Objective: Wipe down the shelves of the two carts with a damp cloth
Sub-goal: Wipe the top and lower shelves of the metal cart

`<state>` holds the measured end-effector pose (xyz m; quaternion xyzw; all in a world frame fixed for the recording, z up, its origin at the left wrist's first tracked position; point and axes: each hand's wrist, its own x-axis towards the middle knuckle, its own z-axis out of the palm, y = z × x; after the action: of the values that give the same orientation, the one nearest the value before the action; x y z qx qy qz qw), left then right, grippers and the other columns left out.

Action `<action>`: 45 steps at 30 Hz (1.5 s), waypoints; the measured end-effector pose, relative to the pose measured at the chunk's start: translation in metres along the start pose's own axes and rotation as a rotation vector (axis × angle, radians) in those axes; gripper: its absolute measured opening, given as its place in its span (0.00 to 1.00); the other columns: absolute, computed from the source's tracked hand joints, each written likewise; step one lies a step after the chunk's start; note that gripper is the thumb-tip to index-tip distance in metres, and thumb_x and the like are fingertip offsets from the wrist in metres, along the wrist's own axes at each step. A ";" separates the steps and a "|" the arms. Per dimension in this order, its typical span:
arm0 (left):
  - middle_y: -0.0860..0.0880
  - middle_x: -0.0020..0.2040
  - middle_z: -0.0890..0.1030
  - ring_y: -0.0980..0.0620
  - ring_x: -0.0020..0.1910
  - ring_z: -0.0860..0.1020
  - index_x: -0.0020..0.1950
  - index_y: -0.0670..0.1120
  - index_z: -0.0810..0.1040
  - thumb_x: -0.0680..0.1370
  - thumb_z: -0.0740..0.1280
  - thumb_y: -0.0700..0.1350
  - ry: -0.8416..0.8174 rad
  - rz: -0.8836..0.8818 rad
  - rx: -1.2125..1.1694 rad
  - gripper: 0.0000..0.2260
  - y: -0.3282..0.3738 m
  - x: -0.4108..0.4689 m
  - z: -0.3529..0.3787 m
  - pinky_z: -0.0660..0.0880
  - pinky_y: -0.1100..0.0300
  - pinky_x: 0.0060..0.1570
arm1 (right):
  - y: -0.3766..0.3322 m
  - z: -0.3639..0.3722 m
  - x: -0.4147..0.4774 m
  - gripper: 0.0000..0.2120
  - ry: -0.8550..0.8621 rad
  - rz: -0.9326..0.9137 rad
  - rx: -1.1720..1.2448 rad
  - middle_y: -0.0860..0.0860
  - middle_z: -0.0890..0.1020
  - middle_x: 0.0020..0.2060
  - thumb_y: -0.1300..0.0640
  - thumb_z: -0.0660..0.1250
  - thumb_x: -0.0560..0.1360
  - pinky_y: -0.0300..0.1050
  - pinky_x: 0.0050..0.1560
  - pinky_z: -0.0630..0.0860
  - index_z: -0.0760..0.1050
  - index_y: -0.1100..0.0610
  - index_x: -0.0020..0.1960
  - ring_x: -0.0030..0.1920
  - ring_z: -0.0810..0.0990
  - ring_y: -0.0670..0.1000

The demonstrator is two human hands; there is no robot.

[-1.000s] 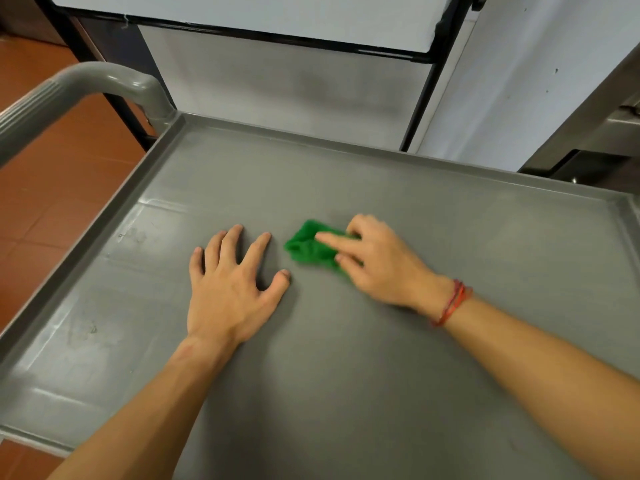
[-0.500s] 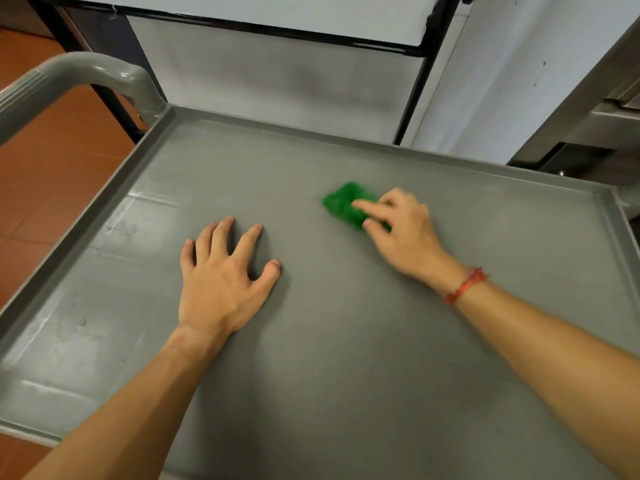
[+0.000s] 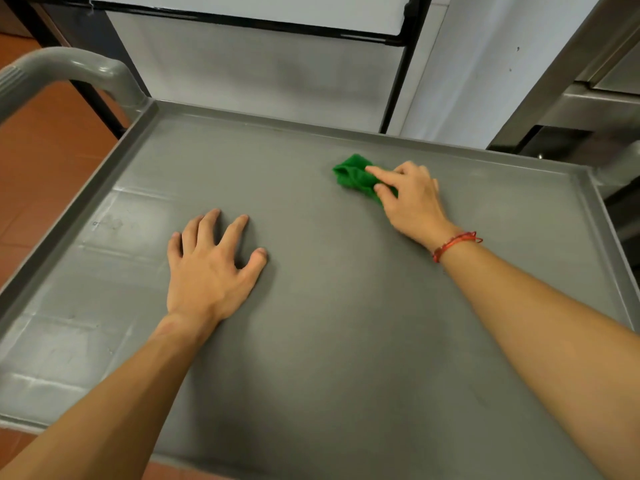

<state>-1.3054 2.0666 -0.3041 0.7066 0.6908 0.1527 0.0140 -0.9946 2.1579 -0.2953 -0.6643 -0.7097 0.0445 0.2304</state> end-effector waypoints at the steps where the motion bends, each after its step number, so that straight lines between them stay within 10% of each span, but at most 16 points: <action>1: 0.44 0.72 0.68 0.44 0.73 0.62 0.70 0.55 0.72 0.75 0.58 0.64 0.001 -0.001 -0.001 0.26 0.000 0.001 0.000 0.56 0.41 0.72 | 0.000 -0.001 0.001 0.17 -0.010 0.046 0.001 0.53 0.74 0.50 0.51 0.61 0.82 0.47 0.51 0.61 0.74 0.43 0.70 0.55 0.72 0.59; 15: 0.41 0.72 0.68 0.40 0.72 0.63 0.70 0.53 0.72 0.75 0.56 0.64 -0.008 0.004 -0.005 0.28 0.000 0.001 -0.002 0.56 0.40 0.71 | -0.075 -0.037 -0.191 0.17 -0.315 -0.547 0.172 0.52 0.76 0.47 0.53 0.64 0.78 0.48 0.43 0.66 0.78 0.46 0.66 0.45 0.73 0.54; 24: 0.43 0.75 0.65 0.43 0.75 0.59 0.72 0.55 0.69 0.76 0.54 0.64 -0.055 -0.023 -0.010 0.27 0.002 -0.002 -0.002 0.52 0.41 0.74 | -0.030 -0.025 -0.117 0.18 -0.063 -0.062 0.056 0.52 0.75 0.45 0.49 0.60 0.78 0.54 0.48 0.71 0.79 0.45 0.66 0.47 0.74 0.58; 38: 0.44 0.74 0.64 0.43 0.74 0.59 0.72 0.54 0.67 0.78 0.54 0.61 -0.072 -0.019 0.015 0.24 0.013 -0.012 -0.004 0.52 0.40 0.73 | -0.092 -0.067 -0.280 0.18 -0.401 -0.525 0.192 0.53 0.76 0.48 0.57 0.67 0.77 0.49 0.45 0.66 0.78 0.46 0.66 0.46 0.72 0.53; 45: 0.44 0.74 0.64 0.43 0.74 0.57 0.73 0.54 0.67 0.78 0.54 0.60 -0.085 -0.033 0.005 0.25 0.024 -0.023 -0.004 0.51 0.40 0.74 | -0.046 -0.059 -0.225 0.17 -0.211 -0.222 0.129 0.52 0.76 0.46 0.52 0.62 0.78 0.56 0.45 0.72 0.79 0.46 0.65 0.46 0.73 0.54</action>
<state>-1.2830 2.0424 -0.2995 0.7012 0.7013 0.1205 0.0442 -1.0119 1.9210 -0.2857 -0.5573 -0.7946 0.1338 0.2005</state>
